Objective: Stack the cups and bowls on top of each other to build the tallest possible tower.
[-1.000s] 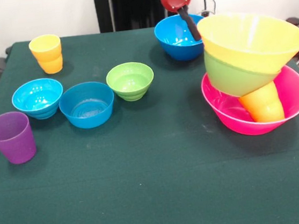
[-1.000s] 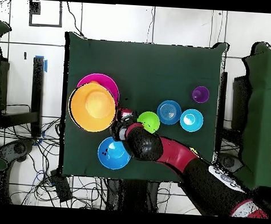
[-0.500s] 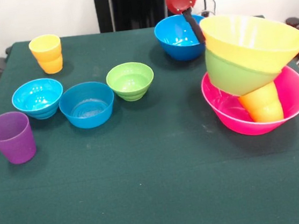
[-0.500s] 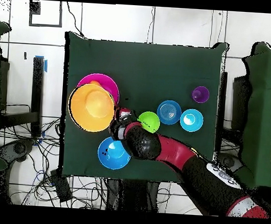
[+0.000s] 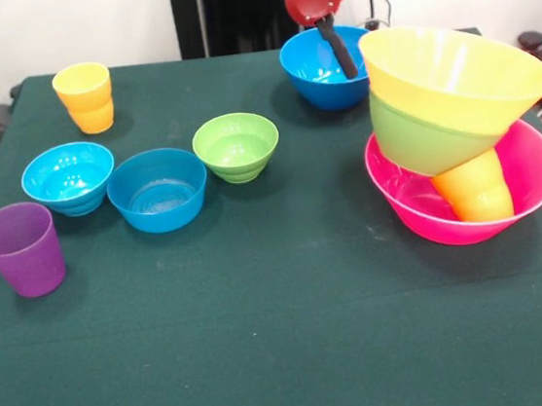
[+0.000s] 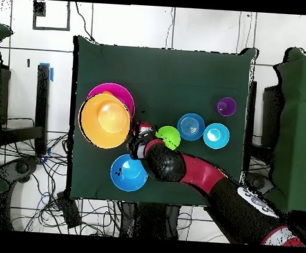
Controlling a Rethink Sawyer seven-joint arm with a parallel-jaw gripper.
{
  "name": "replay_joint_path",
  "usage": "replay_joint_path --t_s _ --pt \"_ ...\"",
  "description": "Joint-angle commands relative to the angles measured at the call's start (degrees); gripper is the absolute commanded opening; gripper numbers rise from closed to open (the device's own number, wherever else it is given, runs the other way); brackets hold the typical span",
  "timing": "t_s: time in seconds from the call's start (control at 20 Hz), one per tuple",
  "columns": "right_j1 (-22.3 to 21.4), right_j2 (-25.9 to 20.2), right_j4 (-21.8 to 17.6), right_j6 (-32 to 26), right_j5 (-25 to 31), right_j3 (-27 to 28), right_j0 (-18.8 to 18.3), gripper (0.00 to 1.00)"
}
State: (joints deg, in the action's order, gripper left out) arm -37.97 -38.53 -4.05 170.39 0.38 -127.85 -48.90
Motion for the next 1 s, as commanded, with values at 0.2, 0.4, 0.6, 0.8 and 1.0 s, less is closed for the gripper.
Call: replay_joint_path --t_s 0.2,0.4,0.6,0.8,1.0 --pt "-8.62 15.35 -5.69 -7.95 11.6 9.78 5.27 1.0" --pt "-9.59 27.37 -9.65 -5.26 9.92 15.03 13.23 1.0" --pt "-8.59 26.86 -9.96 -4.61 9.47 15.24 12.82 1.0" --pt "-8.22 30.87 -9.36 -1.32 7.88 15.39 17.77 1.0" --pt "-9.92 37.32 -7.87 2.01 7.69 14.49 25.52 1.0"
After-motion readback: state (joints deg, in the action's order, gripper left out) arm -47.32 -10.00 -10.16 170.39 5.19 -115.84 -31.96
